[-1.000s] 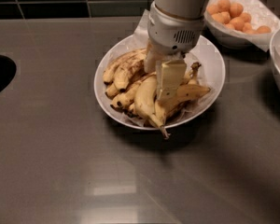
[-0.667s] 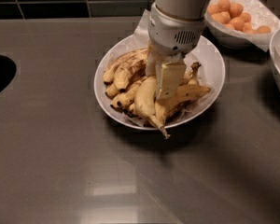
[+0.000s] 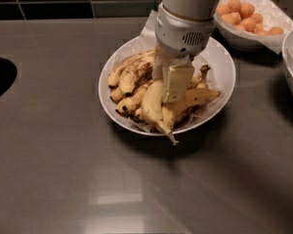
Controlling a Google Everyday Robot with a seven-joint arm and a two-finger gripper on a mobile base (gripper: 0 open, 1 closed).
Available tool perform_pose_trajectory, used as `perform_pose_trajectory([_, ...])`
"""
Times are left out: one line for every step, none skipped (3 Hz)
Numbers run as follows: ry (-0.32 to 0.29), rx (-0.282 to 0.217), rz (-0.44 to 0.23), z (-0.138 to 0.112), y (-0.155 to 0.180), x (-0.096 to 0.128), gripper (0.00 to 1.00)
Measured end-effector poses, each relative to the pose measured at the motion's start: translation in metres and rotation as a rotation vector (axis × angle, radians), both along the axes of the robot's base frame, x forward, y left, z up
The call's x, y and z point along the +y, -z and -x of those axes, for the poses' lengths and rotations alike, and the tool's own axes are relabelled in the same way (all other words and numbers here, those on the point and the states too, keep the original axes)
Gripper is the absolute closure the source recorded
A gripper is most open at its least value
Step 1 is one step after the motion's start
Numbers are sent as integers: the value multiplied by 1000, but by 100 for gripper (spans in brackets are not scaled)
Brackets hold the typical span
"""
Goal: Pick banana from white bowl
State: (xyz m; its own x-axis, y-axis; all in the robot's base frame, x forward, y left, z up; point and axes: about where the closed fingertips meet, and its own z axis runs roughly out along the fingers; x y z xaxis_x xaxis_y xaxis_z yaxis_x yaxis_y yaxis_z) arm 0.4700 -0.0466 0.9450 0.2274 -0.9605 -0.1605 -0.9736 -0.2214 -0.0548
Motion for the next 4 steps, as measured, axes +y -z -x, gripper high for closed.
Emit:
perform_pose_trajectory([-3, 7, 0, 0, 1, 1, 68])
perform_pose_trajectory([-3, 7, 0, 0, 0, 1, 86])
perform_pose_trajectory([-3, 7, 0, 0, 0, 1, 100])
perform_pose_trajectory([7, -67, -3, -2, -19, 5, 100])
